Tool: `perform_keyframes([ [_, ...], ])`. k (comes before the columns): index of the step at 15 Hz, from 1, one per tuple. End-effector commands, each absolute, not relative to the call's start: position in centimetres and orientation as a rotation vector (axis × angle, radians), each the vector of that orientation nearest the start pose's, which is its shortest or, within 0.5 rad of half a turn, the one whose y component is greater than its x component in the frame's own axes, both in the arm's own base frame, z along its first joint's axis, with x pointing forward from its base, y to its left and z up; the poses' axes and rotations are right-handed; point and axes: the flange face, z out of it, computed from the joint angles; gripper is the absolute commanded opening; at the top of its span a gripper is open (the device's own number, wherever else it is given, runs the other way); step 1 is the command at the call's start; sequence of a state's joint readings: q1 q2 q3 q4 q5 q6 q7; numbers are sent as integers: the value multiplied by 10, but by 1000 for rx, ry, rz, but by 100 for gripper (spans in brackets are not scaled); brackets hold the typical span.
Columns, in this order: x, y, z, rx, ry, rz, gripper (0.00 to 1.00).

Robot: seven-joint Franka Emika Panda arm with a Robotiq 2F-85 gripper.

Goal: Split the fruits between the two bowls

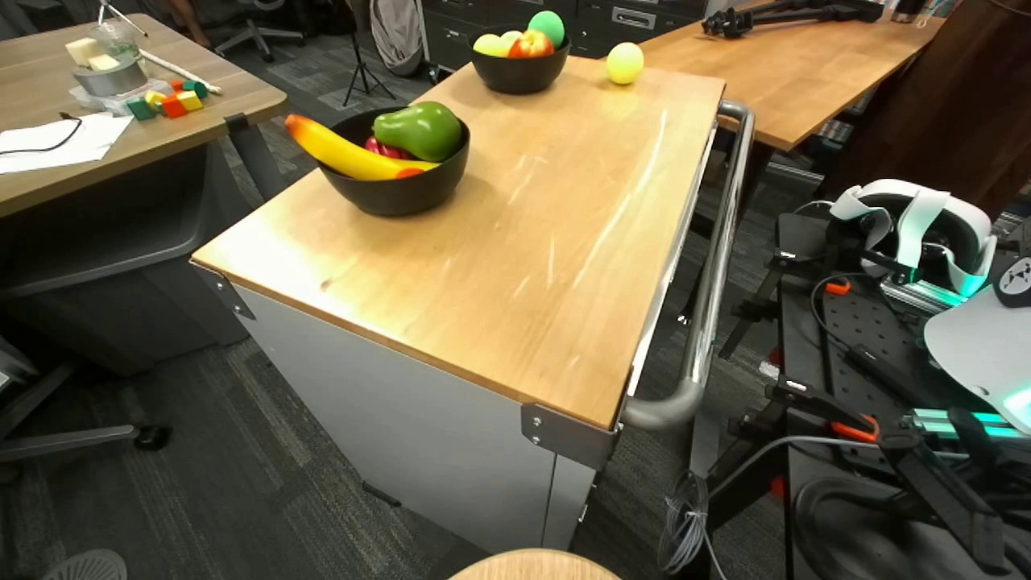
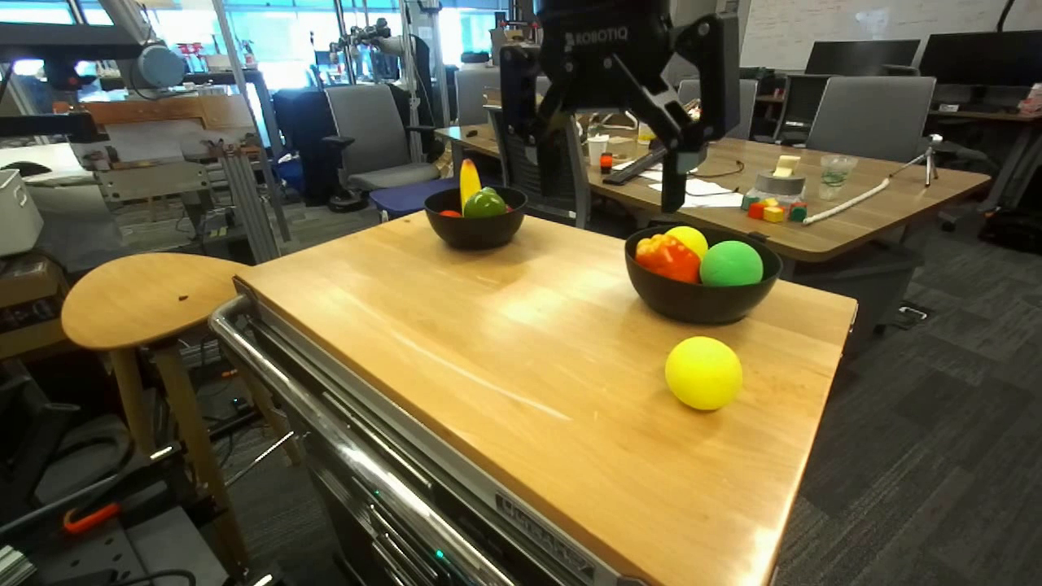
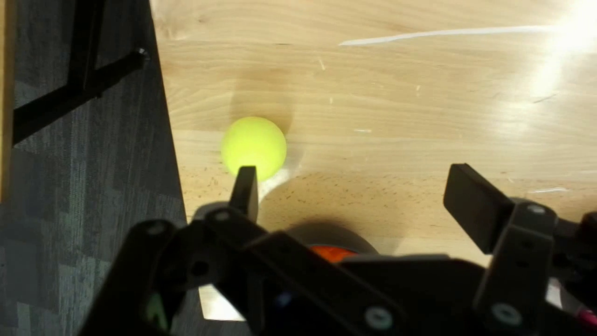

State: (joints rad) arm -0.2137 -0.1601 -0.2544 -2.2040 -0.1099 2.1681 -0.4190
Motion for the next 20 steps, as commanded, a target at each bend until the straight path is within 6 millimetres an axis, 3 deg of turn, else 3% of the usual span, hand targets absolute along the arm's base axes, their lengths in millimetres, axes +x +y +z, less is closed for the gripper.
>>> perform_keyframes([
  [1,452,-236,460,-3237,-15,-139,100],
  [11,469,-302,409,-3283,149,-136,100],
  [15,485,-310,393,-3302,155,-155,100],
  [20,513,-315,357,-3332,166,-174,100],
])
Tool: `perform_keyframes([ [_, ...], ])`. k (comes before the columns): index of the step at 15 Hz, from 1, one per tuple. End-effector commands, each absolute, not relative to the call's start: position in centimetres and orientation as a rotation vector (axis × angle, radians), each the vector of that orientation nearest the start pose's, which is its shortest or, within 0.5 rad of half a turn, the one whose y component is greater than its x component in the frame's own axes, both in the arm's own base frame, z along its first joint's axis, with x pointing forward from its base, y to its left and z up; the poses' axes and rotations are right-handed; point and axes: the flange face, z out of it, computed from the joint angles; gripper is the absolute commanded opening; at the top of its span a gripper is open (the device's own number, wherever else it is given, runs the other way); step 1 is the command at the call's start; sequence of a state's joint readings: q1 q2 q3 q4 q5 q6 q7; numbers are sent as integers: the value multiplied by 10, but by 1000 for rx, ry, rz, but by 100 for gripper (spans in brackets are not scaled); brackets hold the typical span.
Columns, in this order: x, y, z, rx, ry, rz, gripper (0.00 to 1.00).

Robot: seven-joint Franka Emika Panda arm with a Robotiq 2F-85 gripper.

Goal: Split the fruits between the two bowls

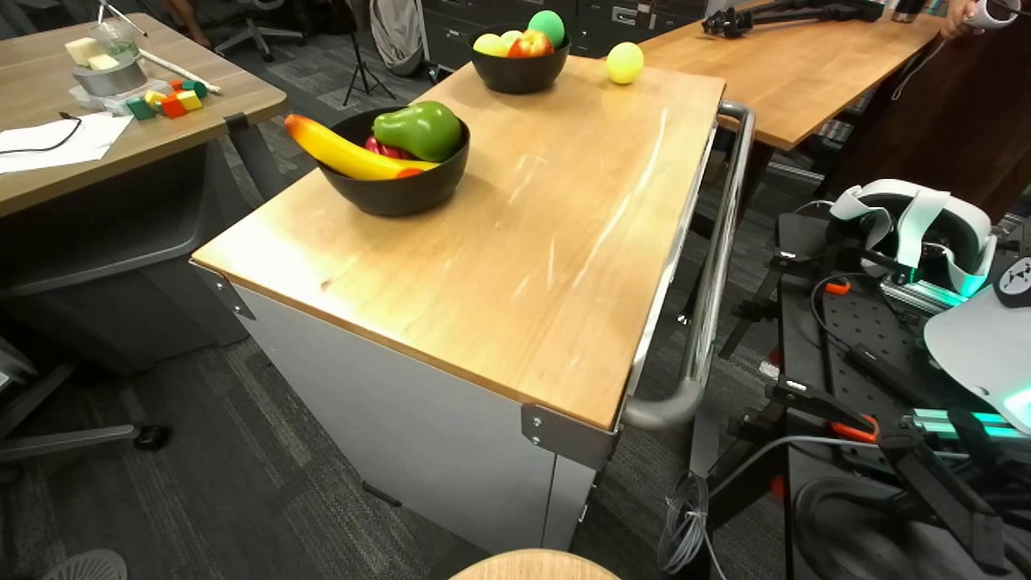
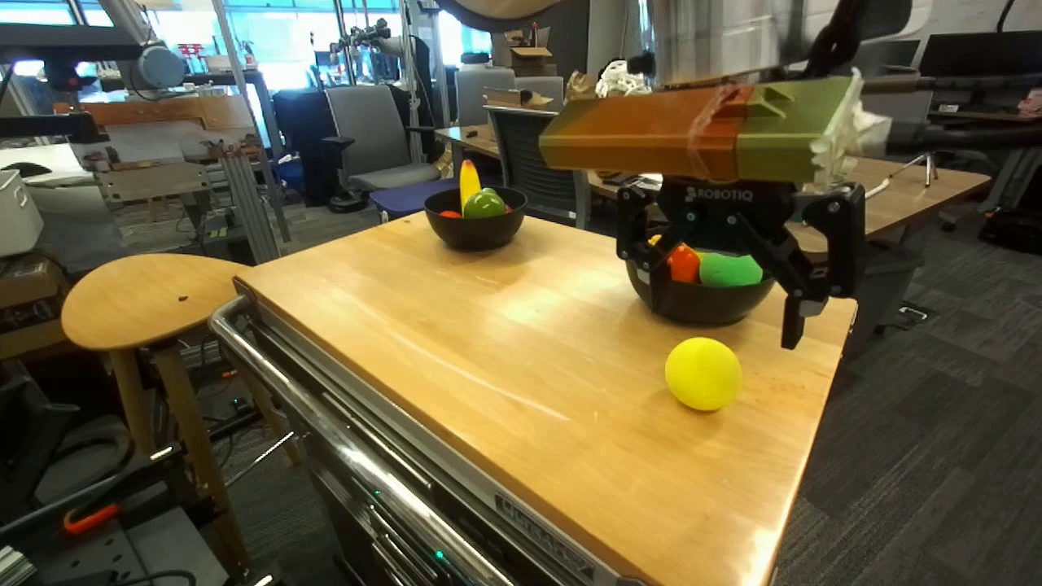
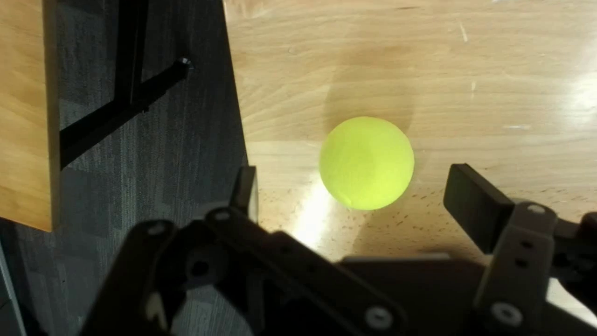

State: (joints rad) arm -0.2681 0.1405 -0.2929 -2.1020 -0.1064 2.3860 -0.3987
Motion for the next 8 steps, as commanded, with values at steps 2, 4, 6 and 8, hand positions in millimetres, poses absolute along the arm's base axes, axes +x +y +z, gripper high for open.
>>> perform_keyframes([
  [2,520,-319,345,-3346,142,-210,100],
  [4,525,-320,335,-3357,133,-222,78],
  [6,526,-320,327,-3358,135,-212,70],
  [8,525,-319,324,-3356,132,-196,53],
])
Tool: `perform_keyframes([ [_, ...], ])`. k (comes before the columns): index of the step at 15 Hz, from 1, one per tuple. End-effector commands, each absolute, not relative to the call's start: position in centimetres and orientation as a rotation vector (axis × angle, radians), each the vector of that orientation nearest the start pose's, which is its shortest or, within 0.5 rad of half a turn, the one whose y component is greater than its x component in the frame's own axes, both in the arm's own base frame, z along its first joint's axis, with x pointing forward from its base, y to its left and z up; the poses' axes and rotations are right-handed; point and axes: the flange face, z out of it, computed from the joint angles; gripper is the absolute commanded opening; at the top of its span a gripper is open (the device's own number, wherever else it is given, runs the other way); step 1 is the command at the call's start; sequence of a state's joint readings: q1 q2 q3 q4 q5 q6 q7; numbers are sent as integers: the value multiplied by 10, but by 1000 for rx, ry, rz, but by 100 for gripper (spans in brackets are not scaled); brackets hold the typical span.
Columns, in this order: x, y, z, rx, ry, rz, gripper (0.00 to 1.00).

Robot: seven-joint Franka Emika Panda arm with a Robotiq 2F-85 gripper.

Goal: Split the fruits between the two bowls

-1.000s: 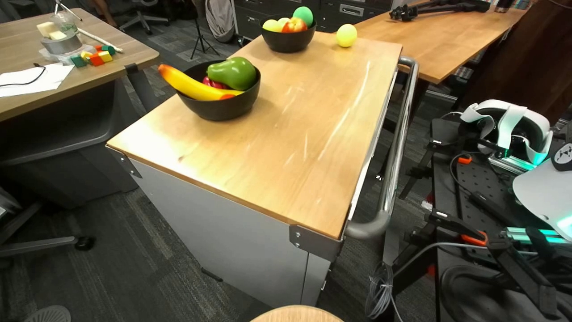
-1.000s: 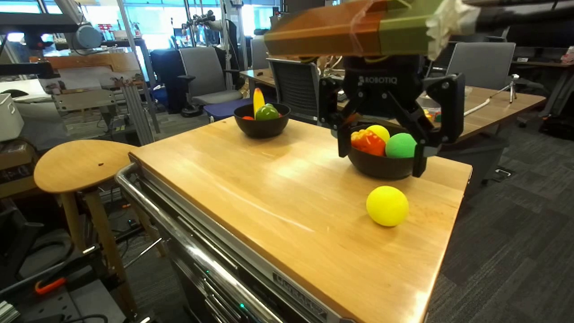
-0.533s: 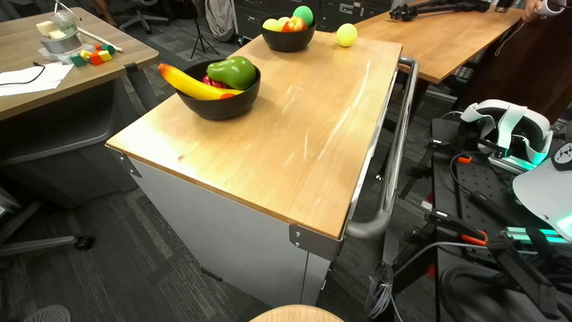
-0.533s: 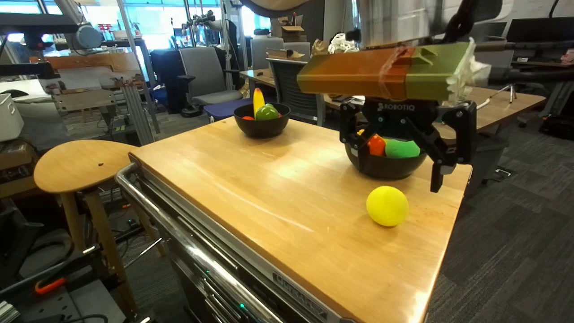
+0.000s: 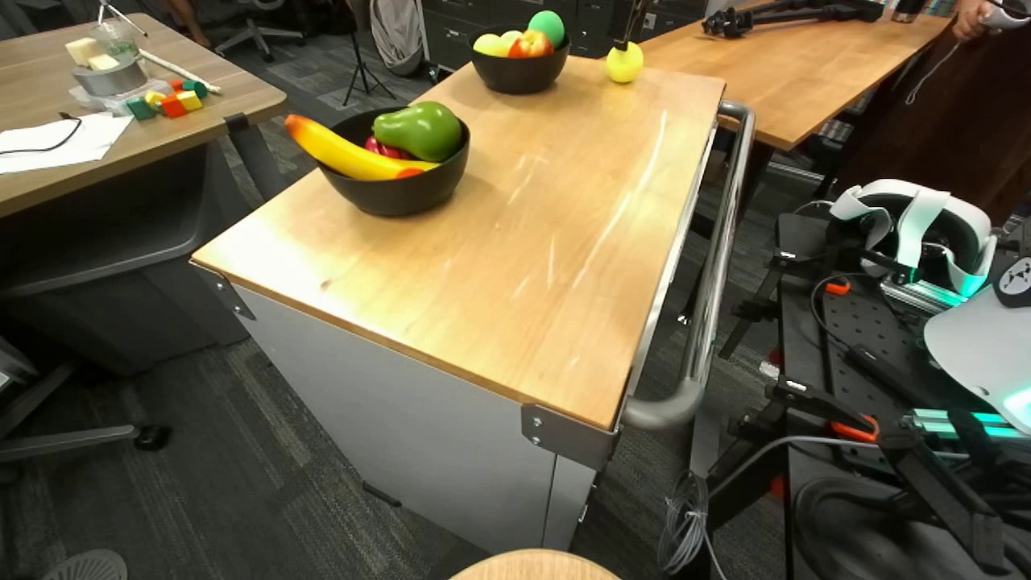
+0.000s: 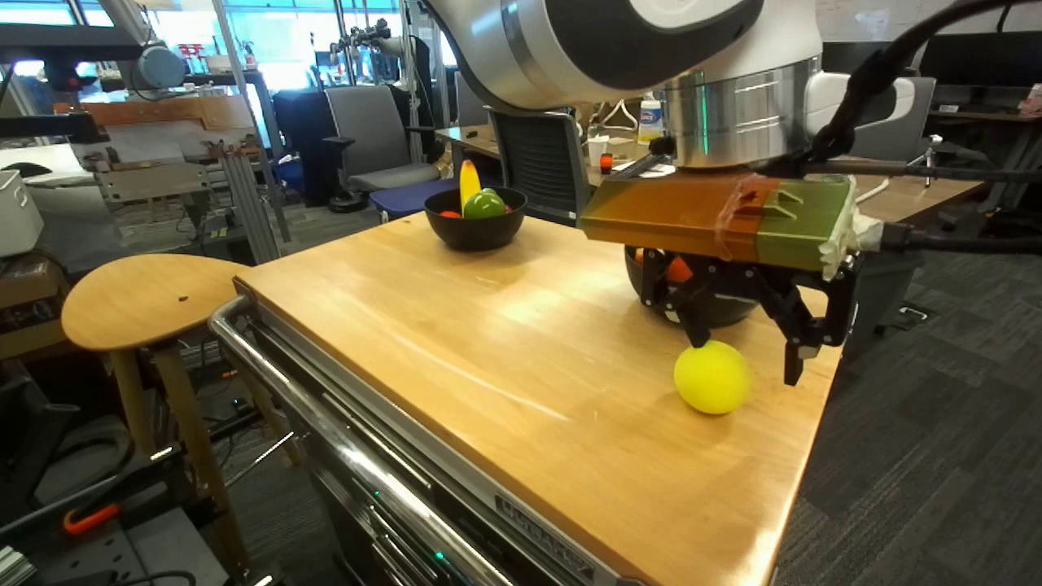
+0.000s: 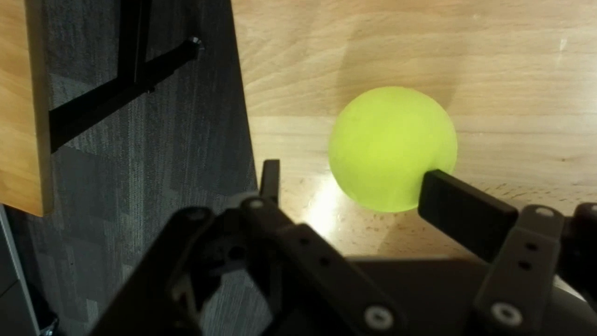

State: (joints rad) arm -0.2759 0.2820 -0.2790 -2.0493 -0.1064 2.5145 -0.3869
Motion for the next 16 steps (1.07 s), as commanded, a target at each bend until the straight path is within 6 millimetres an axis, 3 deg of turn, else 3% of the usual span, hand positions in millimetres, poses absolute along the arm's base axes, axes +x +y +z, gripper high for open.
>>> perform_keyframes([
  [1,523,-318,322,-3356,127,-189,45],
  [4,519,-320,316,-3360,125,-184,23],
  [5,518,-320,315,-3358,131,-183,21],
  [6,517,-321,315,-3357,131,-192,42],
  [7,515,-322,318,-3354,134,-202,55],
  [9,514,-321,327,-3335,145,-215,61],
  [14,512,-312,357,-3280,161,-278,100],
  [16,512,-310,366,-3257,167,-294,100],
])
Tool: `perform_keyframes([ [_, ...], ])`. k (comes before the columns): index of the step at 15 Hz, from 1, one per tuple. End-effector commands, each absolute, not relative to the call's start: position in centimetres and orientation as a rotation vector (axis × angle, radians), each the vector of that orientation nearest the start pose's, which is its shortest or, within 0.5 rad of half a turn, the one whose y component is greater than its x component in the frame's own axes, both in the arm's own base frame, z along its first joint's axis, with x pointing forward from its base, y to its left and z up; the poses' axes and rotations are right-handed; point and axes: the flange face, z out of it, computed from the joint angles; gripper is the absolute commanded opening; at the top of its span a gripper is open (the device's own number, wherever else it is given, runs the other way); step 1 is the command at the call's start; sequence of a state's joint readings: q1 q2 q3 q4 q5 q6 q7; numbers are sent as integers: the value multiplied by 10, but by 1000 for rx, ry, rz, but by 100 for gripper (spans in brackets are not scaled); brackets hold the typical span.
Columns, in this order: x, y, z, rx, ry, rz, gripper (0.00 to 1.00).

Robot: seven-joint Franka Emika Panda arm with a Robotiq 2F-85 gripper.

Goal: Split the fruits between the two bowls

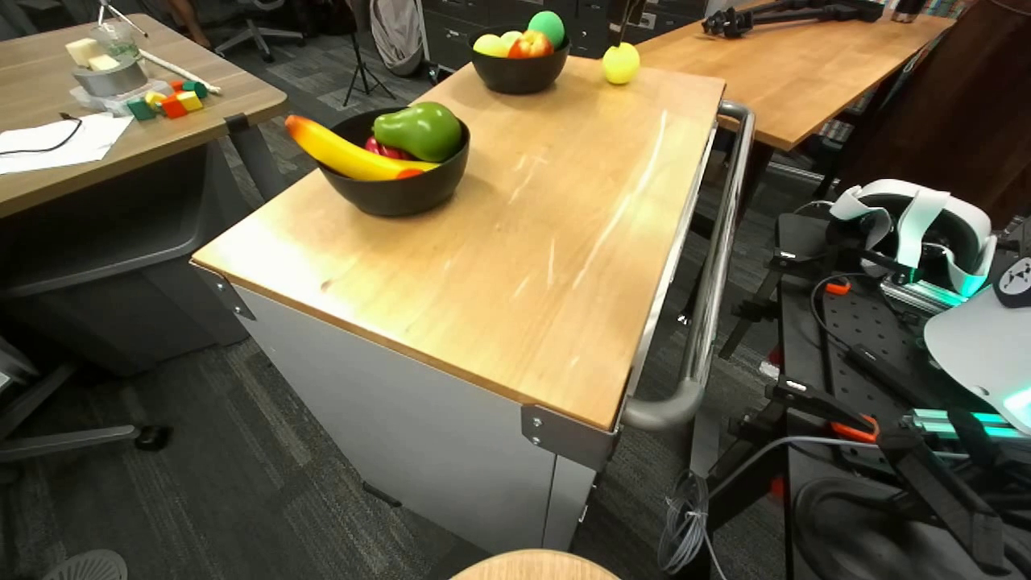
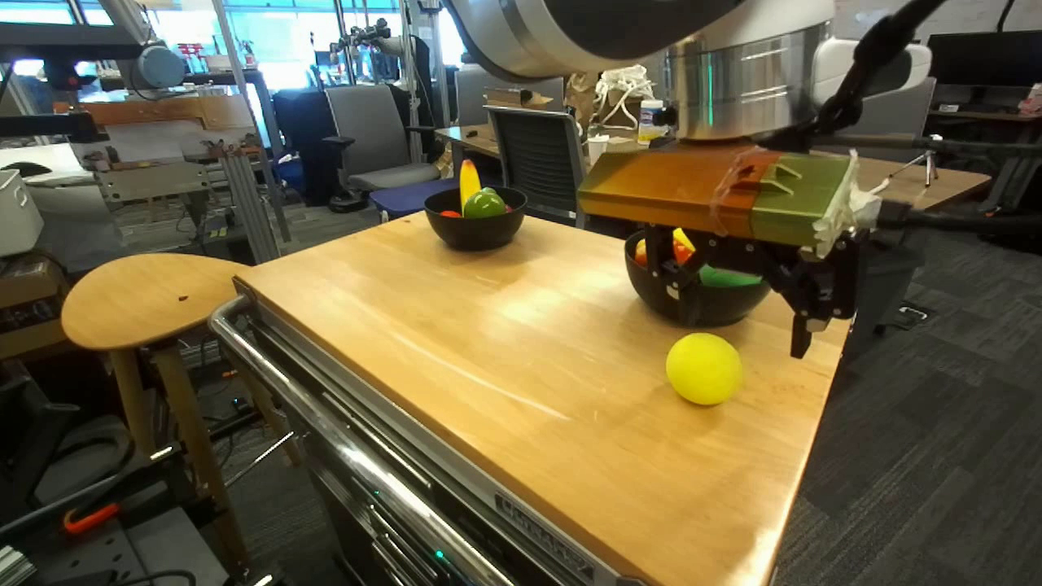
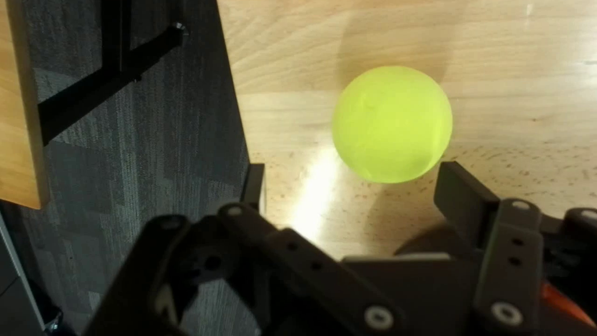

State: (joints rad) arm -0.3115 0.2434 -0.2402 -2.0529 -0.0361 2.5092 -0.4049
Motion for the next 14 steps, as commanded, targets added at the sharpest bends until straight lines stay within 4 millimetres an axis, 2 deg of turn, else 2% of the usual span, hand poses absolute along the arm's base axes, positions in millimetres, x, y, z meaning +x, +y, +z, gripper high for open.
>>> perform_keyframes([
  [1,512,-309,370,-3245,171,-294,100],
  [5,513,-311,366,-3237,191,-274,100],
  [13,521,-309,325,-3236,179,-204,96],
  [14,521,-307,321,-3233,178,-194,91],
])
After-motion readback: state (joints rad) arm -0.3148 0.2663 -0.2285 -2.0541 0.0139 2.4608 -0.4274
